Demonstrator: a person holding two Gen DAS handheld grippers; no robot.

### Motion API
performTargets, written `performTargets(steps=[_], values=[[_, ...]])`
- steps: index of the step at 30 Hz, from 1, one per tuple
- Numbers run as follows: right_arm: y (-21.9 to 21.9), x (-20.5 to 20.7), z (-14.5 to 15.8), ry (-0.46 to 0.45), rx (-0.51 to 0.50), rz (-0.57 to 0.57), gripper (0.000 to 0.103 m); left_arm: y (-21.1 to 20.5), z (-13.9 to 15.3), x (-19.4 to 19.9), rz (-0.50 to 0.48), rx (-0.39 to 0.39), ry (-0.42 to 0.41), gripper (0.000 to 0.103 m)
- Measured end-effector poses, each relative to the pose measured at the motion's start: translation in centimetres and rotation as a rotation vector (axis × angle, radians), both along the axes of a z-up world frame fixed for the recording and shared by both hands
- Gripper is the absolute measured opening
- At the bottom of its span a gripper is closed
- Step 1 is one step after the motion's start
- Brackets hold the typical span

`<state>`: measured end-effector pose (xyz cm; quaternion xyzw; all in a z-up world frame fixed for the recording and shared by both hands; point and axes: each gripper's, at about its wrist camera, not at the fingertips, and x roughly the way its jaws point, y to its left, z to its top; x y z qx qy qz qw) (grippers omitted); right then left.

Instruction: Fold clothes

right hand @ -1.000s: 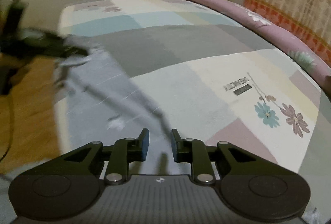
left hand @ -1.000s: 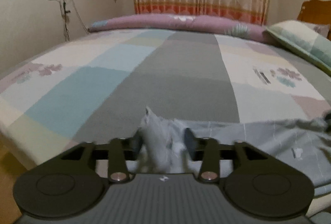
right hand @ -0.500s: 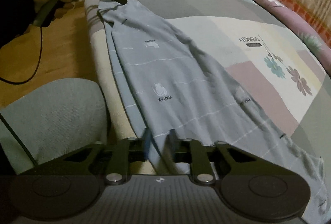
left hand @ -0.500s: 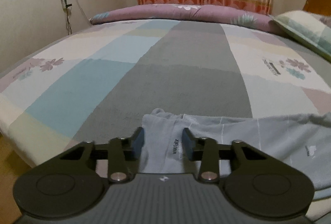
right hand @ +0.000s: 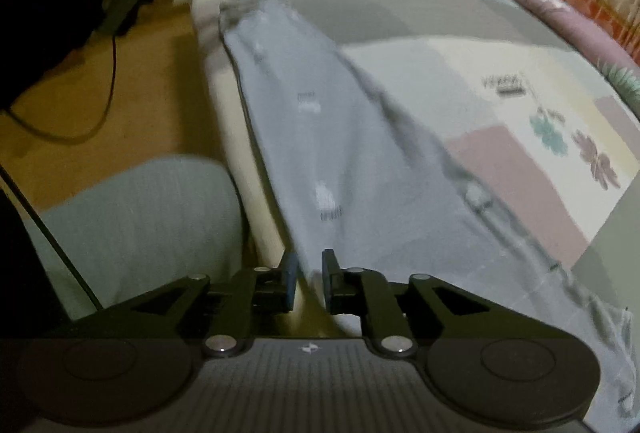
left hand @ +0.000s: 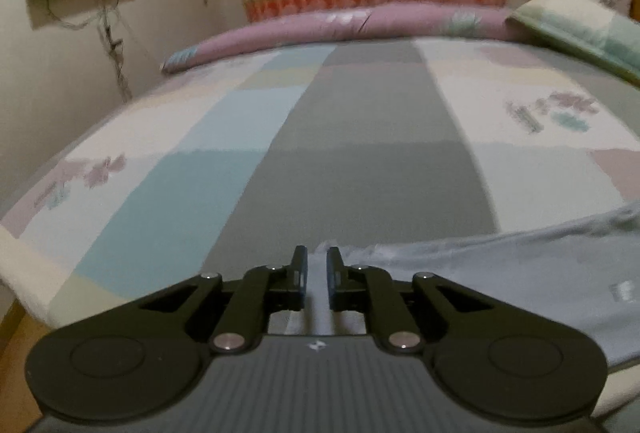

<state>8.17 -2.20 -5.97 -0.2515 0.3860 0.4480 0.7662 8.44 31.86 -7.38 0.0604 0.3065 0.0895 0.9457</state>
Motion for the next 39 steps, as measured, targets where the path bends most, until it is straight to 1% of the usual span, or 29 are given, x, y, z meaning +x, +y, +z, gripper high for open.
performTargets(steps=[1, 2, 3, 5, 6, 7, 10, 11, 13, 15, 18, 19, 21, 22, 23, 24, 25, 29, 32, 34, 37, 38, 39], values=[[0.0, 0.3, 0.5, -0.005, 0.021, -0.008, 0.024, -0.6, 0.3, -0.3, -0.040, -0.011, -0.003, 0.010], [0.2, 0.6, 0.8, -0.014, 0.035, -0.018, 0.029, -1.3, 0.3, -0.3, -0.079, -0.021, 0.006, 0.011], [0.4, 1.0, 1.0, -0.023, 0.049, -0.029, 0.033, -2.1, 0.3, -0.4, -0.118, -0.031, 0.015, 0.013], [0.9, 1.7, 1.2, -0.043, 0.051, -0.046, 0.033, -3.1, -0.2, -0.3, -0.176, -0.065, 0.044, 0.015], [1.3, 2.1, 1.0, -0.054, 0.050, -0.056, 0.033, -3.5, -0.7, -0.3, -0.188, -0.088, 0.061, 0.018], [1.6, 2.3, 1.0, -0.058, 0.051, -0.064, 0.033, -3.7, -1.2, -0.2, -0.194, -0.105, 0.077, 0.018], [1.8, 2.9, 1.1, -0.046, 0.085, -0.081, 0.033, -3.3, -2.2, -0.6, -0.146, -0.125, 0.103, 0.017], [1.9, 3.1, 1.0, -0.039, 0.096, -0.079, 0.033, -2.9, -2.2, -1.1, -0.133, -0.144, 0.095, 0.016], [3.0, 4.0, 1.2, -0.029, 0.118, -0.051, 0.033, -2.0, -1.7, -2.2, -0.109, -0.175, 0.073, 0.017], [4.2, 5.0, 1.3, -0.020, 0.140, -0.023, 0.033, -1.1, -1.2, -3.2, -0.085, -0.200, 0.053, 0.026], [8.1, 7.3, 1.8, -0.022, 0.176, 0.075, 0.033, 0.1, -0.6, -4.2, -0.058, -0.252, 0.047, 0.037], [9.6, 8.2, 1.9, -0.019, 0.186, 0.108, 0.033, 0.4, -0.5, -4.6, -0.055, -0.261, 0.049, 0.039], [13.0, 10.3, 1.8, 0.007, 0.212, 0.162, 0.033, 0.5, -0.3, -4.8, -0.057, -0.251, 0.066, 0.048], [14.6, 11.3, 1.6, 0.027, 0.224, 0.187, 0.033, 0.4, -0.3, -4.8, -0.056, -0.237, 0.072, 0.051], [16.3, 12.1, 1.4, 0.037, 0.230, 0.206, 0.030, 0.4, -0.2, -4.7, -0.056, -0.228, 0.079, 0.055], [18.1, 13.0, 0.9, 0.040, 0.227, 0.220, 0.024, 0.4, -0.2, -4.7, -0.057, -0.219, 0.085, 0.059], [19.5, 13.7, 0.5, 0.044, 0.222, 0.232, 0.022, 0.3, -0.2, -4.6, -0.061, -0.208, 0.090, 0.060], [23.8, 15.4, -1.3, 0.057, 0.217, 0.271, 0.022, 0.2, -0.2, -4.5, -0.068, -0.181, 0.089, 0.063], [25.2, 15.9, -2.4, 0.052, 0.197, 0.282, 0.022, 0.2, -0.4, -4.6, -0.069, -0.182, 0.084, 0.064], [25.6, 16.0, -2.9, 0.063, 0.189, 0.292, 0.022, 0.2, -0.6, -4.5, -0.071, -0.189, 0.082, 0.064], [26.0, 15.6, -3.5, 0.054, 0.167, 0.312, 0.021, 0.2, -0.7, -4.2, -0.078, -0.188, 0.082, 0.064], [25.9, 15.4, -3.6, 0.050, 0.167, 0.315, 0.012, 0.2, -0.8, -4.2, -0.079, -0.186, 0.081, 0.064], [25.8, 15.3, -3.4, 0.041, 0.170, 0.316, 0.005, 0.2, -0.8, -4.1, -0.080, -0.184, 0.081, 0.064]])
